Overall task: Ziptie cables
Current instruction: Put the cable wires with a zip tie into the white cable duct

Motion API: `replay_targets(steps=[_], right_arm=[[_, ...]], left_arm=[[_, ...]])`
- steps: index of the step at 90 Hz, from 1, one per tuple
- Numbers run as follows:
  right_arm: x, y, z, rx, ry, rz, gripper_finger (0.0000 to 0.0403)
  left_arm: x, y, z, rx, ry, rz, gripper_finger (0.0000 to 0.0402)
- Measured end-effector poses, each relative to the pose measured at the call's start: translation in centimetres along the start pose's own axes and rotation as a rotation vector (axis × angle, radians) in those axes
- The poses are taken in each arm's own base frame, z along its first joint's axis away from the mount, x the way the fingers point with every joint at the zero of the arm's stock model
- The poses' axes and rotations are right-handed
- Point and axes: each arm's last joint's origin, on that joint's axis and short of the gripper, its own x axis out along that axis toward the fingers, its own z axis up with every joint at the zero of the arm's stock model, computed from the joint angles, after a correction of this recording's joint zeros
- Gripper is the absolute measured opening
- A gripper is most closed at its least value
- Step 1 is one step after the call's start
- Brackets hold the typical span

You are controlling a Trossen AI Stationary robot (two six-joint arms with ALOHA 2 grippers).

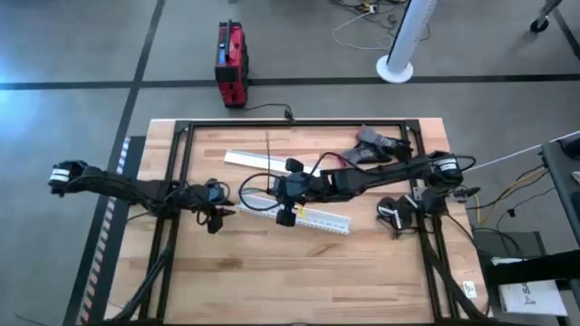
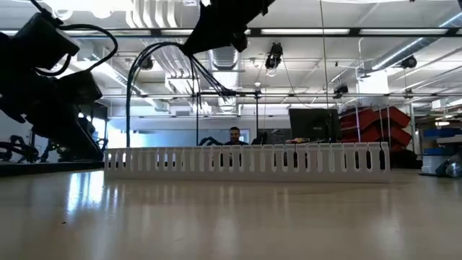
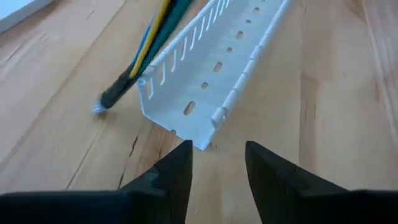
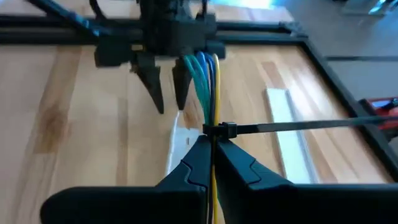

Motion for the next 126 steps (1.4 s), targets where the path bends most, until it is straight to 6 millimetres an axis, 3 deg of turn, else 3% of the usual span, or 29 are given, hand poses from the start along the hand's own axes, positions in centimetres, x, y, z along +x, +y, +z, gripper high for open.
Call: replay_targets(steps=[13,64,102,126], right_arm=[[0.5,0.2,-0.7,-0.006,0.047,0.017,0.0000],[-2.2,1.2,-1.8,0.106,0.231,0.013,0.0000],[-4.7,2.8,-4.8,0.199,0.557,-0.060,0.0000],[-5.9,4.1,-6.5,0.174,0.760,-0.021,0.0000]], left_arm=[[0.0,0.0,0.0,0.000,0.001,0.001,0.0130],[0.0,0.0,0.0,0.001,0.004,0.002,0.0130],[0.1,0.0,0.0,0.001,0.005,0.002,0.0130],[0.1,0.0,0.0,0.001,0.005,0.002,0.0130]])
